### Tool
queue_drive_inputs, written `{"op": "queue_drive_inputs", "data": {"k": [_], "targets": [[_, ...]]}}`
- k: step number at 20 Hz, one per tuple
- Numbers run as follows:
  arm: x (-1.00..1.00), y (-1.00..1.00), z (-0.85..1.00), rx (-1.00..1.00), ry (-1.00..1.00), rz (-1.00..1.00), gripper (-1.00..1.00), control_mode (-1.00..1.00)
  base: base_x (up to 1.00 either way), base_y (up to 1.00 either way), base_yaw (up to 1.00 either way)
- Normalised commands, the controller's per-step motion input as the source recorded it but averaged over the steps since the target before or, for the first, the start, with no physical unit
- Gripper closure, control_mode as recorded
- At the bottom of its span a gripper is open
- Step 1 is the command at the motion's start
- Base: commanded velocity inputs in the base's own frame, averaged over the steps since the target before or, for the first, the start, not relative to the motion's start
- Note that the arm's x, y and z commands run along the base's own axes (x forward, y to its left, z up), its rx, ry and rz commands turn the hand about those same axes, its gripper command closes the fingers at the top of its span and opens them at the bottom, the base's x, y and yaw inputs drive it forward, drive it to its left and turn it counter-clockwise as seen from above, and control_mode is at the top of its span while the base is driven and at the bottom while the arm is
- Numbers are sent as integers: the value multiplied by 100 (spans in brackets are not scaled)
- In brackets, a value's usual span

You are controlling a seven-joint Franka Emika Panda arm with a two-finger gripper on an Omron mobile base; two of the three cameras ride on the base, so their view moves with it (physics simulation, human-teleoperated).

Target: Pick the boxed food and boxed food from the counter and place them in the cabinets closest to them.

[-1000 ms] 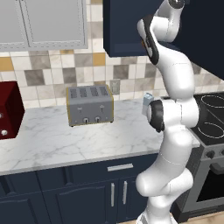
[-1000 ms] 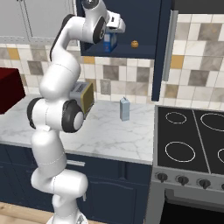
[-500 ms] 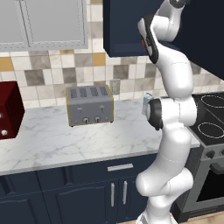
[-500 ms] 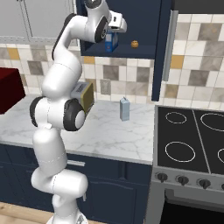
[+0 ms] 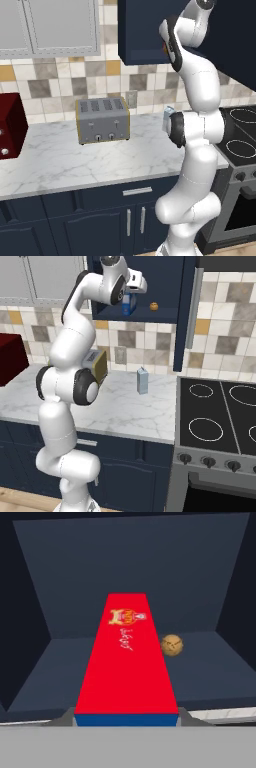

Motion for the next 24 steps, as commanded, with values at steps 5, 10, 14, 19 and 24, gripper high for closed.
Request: {"op": "queue_drive_inputs", "data": {"k": [5,10,14,19,24], "targets": [[13,0,-1,0,-3,0,100,-100,0,0,0],[16,0,-7,0,-7,1,100,-100,0,0,0],[23,0,-5,0,-5,1,100,-100,0,0,0],[26,0,-8,0,-2,2,100,-100,0,0,0],[30,0,-9,0,-1,2,100,-100,0,0,0]]}}
